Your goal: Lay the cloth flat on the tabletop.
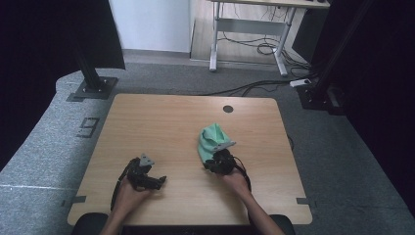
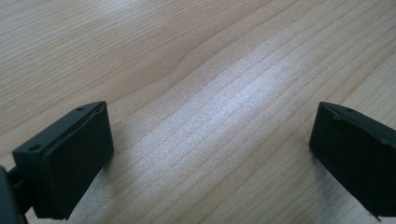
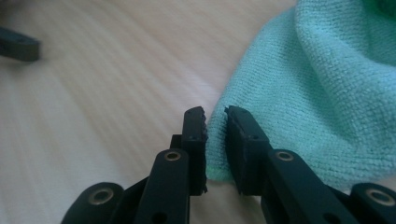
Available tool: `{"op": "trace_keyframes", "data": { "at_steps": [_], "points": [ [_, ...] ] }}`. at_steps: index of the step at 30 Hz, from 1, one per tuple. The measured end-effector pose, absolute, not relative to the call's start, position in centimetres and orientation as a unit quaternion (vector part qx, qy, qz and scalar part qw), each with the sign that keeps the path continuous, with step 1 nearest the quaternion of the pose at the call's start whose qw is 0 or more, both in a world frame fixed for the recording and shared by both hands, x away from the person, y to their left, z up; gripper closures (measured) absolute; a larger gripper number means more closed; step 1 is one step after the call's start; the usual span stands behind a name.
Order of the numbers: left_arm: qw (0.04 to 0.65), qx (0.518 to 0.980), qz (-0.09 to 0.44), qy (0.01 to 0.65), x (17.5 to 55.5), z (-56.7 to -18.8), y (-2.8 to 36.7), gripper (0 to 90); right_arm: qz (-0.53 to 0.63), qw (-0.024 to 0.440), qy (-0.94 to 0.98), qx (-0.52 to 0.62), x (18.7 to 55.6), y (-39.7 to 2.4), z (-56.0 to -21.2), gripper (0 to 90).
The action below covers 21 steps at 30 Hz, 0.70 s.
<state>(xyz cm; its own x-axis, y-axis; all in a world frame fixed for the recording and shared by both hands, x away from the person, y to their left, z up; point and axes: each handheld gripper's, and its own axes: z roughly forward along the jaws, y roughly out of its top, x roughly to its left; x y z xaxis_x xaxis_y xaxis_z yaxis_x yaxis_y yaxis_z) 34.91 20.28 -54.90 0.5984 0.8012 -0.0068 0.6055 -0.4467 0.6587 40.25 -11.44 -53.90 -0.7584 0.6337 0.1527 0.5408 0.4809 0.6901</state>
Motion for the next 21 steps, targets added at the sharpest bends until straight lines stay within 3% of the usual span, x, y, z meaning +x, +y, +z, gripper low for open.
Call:
{"op": "trace_keyframes", "data": {
  "at_steps": [8, 10, 11, 12, 18, 21],
  "points": [
    [0.316, 0.836, 0.155, 0.420, 34.9, -54.9, 20.3, 0.0, 0.376, 0.052, 0.871, 0.311, 38.8, -9.5, -53.8, 72.2],
    [0.316, 0.836, 0.155, 0.420, 34.9, -54.9, 20.3, 0.0, 0.375, 0.047, 0.871, 0.314, 38.8, -9.5, -53.6, 68.0],
    [0.316, 0.836, 0.155, 0.420, 34.9, -54.9, 20.3, 0.0, 0.381, 0.049, 0.868, 0.314, 38.8, -9.7, -53.4, 60.5],
    [0.316, 0.836, 0.155, 0.420, 34.9, -54.9, 20.3, 0.0, 0.381, 0.049, 0.868, 0.314, 38.8, -9.7, -53.4, 60.5],
    [0.316, 0.836, 0.155, 0.420, 34.9, -54.9, 20.3, 0.0, 0.389, 0.101, 0.853, 0.332, 39.0, -12.5, -51.7, 43.1],
    [0.316, 0.836, 0.155, 0.420, 34.9, -54.9, 20.3, 0.0, 0.385, 0.112, 0.849, 0.343, 39.1, -13.9, -51.5, 40.7]
  ]
}}
